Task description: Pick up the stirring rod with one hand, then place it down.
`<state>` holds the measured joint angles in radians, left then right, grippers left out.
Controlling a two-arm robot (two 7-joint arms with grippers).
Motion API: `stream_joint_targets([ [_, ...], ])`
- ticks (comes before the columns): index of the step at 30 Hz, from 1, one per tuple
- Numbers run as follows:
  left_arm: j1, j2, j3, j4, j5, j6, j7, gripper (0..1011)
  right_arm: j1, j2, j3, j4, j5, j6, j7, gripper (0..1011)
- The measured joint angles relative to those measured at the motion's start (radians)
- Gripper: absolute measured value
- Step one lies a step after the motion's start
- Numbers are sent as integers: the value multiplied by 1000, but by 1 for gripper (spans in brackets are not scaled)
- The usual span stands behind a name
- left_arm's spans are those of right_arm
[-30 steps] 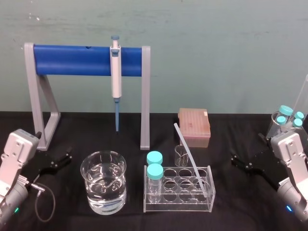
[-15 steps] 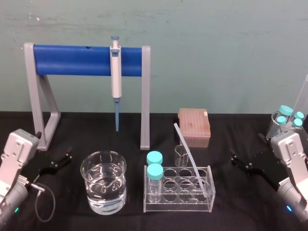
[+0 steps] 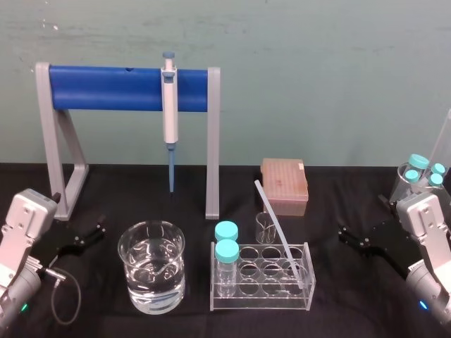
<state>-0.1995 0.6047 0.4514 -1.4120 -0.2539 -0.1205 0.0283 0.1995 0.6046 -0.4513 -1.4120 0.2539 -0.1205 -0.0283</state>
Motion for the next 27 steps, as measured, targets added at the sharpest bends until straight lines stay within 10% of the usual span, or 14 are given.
stream_joint_targets([
  [15, 0, 0, 0, 0, 0, 0, 0, 1005, -26, 19, 32, -82, 17, 16, 14, 1003],
  [27, 0, 0, 0, 0, 0, 0, 0, 1005, -54, 100, 86, -297, 94, 192, 149, 1003],
])
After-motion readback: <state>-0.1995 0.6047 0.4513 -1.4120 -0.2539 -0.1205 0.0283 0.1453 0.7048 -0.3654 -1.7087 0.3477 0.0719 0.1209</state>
